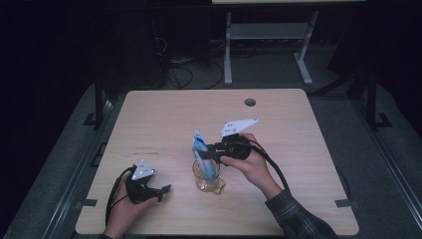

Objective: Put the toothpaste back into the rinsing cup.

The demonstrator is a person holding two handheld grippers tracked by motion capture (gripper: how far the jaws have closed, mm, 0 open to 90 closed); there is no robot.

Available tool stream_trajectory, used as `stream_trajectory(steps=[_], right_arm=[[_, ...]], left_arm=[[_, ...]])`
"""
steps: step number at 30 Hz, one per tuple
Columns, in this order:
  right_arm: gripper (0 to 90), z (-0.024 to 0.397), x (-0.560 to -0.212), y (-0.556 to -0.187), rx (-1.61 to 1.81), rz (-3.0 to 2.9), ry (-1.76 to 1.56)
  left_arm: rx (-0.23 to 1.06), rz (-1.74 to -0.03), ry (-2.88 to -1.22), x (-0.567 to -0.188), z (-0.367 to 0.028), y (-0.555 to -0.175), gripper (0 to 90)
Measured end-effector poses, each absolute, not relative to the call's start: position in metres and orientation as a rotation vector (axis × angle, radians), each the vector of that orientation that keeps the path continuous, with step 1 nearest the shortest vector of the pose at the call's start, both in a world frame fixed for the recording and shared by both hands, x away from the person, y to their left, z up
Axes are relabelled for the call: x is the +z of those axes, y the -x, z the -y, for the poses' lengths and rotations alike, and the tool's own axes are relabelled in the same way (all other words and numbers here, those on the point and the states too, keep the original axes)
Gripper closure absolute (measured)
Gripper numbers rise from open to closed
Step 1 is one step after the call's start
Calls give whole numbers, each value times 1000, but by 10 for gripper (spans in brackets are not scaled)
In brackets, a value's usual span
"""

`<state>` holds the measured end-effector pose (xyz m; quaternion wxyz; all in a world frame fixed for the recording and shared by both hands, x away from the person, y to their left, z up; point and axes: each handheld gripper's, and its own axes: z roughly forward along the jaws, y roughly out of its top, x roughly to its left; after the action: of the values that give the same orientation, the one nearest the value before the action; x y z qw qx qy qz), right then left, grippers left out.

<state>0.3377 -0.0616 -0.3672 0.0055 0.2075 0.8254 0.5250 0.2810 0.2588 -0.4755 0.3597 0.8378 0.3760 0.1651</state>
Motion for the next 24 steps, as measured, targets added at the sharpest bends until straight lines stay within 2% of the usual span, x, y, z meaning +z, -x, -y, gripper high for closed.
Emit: stream_trajectory(steps=[12, 24], right_arm=[[729, 60, -370, -338, 1634, -2593, -638], [685, 60, -371, -340, 1657, -2588, -637]], left_arm=[[426, -968, -2160, -476, -259, -281, 132], [427, -969, -2159, -476, -259, -281, 132]])
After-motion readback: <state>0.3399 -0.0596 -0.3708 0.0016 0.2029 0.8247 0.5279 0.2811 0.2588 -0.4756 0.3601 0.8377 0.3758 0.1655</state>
